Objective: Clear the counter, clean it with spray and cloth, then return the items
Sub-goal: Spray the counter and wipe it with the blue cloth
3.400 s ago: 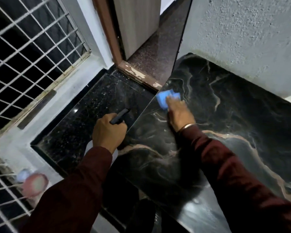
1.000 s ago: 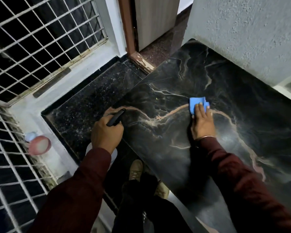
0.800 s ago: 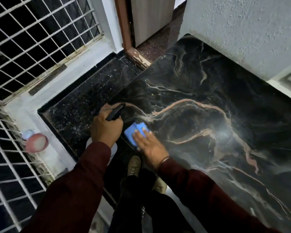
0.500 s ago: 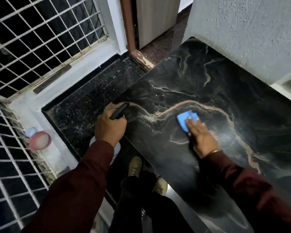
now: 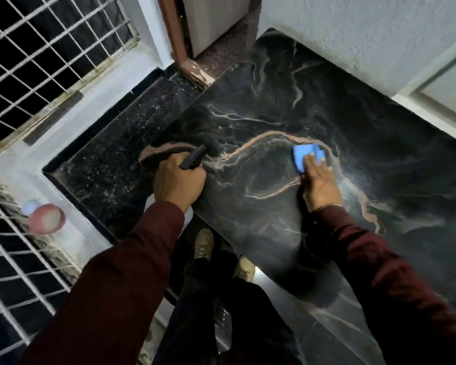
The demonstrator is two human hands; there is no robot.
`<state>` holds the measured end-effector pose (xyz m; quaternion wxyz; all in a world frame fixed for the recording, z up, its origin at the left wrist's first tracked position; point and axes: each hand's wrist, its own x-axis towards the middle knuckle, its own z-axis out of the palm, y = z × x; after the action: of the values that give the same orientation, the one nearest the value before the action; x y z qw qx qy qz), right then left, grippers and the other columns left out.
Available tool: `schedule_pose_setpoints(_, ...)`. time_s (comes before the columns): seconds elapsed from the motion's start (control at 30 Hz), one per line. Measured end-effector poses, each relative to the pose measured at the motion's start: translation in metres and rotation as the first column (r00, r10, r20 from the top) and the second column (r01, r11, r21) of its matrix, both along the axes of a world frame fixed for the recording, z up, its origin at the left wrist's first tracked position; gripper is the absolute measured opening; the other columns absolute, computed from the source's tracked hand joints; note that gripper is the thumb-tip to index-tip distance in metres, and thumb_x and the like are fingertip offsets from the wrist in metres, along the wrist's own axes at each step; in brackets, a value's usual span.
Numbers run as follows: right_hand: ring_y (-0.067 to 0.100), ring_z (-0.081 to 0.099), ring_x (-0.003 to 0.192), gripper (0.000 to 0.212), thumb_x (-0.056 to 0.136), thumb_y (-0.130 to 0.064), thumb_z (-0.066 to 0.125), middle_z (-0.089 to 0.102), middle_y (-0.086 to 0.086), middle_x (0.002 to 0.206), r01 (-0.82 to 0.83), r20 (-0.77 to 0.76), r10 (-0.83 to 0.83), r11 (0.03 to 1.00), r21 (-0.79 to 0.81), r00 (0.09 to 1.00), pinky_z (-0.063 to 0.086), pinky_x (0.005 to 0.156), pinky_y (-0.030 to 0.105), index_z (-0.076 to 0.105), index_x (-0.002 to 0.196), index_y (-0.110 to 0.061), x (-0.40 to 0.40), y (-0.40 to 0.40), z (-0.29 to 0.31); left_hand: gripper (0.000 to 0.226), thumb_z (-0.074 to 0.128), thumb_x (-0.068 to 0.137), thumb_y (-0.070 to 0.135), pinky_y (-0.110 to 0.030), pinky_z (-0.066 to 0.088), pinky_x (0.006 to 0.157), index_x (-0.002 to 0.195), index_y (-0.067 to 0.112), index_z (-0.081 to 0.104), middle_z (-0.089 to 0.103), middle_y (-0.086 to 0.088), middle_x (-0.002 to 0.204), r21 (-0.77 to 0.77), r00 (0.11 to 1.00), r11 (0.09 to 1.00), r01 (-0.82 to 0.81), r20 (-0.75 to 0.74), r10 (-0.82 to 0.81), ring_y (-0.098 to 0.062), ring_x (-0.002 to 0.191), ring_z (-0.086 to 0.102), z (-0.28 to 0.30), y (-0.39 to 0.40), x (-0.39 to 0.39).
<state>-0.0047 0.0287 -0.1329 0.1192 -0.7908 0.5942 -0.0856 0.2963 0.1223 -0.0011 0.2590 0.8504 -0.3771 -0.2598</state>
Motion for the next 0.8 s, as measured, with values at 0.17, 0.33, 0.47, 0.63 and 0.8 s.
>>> schedule_pose_setpoints(0.17,0.047,0.040,0.127,0.055,0.085,-0.020,0.034,0.047,0.023,0.139,0.104,0.077,-0.103,0.995,-0.002,0.992,0.036,0.105,0.055,0.043,0.136,-0.002,0.034,0.073,-0.006,0.016,0.061,0.086,0.020,-0.034,0.044,0.068,0.076,0.011,0.069,0.062,-0.005,0.071,0.020,0.999,0.999,0.034,0.005,-0.034,-0.036,0.076,0.057,-0.001,-0.011,-0.013)
schedule_pose_setpoints(0.33,0.027,0.037,0.136,0.055,0.087,-0.018,0.036,0.043,0.004,0.147,-0.523,0.029,0.523,0.852,-0.026,0.852,0.028,0.112,0.044,0.044,0.140,-0.013,0.077,0.124,-0.016,0.015,0.061,0.081,0.020,-0.034,0.046,0.068,0.070,0.012,0.066,0.065,-0.006,0.072,-0.009,0.995,0.995,0.097,-0.007,-0.097,-0.034,0.077,0.060,0.004,-0.028,-0.033)
schedule_pose_setpoints(0.47,0.038,0.042,0.130,0.059,0.081,-0.009,0.045,0.047,0.018,0.141,0.000,0.039,-0.001,1.000,0.026,0.999,0.031,0.108,0.042,0.043,0.140,-0.010,-0.020,0.065,-0.007,0.024,0.059,0.082,0.021,-0.029,0.034,0.062,0.059,0.017,0.055,0.055,0.000,0.060,-0.004,0.986,0.986,0.169,-0.005,-0.169,-0.031,0.069,0.056,0.011,-0.040,-0.049)
schedule_pose_setpoints(0.63,0.046,0.034,0.130,0.051,0.082,-0.012,0.034,0.043,0.024,0.139,0.664,0.030,-0.664,0.748,0.026,0.747,0.032,0.104,0.057,0.043,0.130,0.001,-0.102,0.063,0.005,0.021,0.061,0.081,0.024,-0.031,0.042,0.065,0.061,0.018,0.055,0.064,-0.006,0.070,-0.028,0.969,0.969,0.246,-0.007,-0.247,-0.035,0.075,0.061,0.007,-0.055,-0.055)
schedule_pose_setpoints(0.8,0.051,0.040,0.128,0.067,0.070,-0.011,0.041,0.046,0.024,0.140,0.425,0.152,-0.418,0.905,-0.014,0.896,0.018,0.113,0.045,0.043,0.135,0.004,0.058,0.108,-0.008,0.018,0.058,0.077,0.031,-0.036,0.049,0.068,0.062,0.020,0.059,0.068,-0.014,0.074,-0.027,0.946,0.947,0.319,-0.042,-0.320,-0.039,0.078,0.064,0.001,-0.077,-0.049)
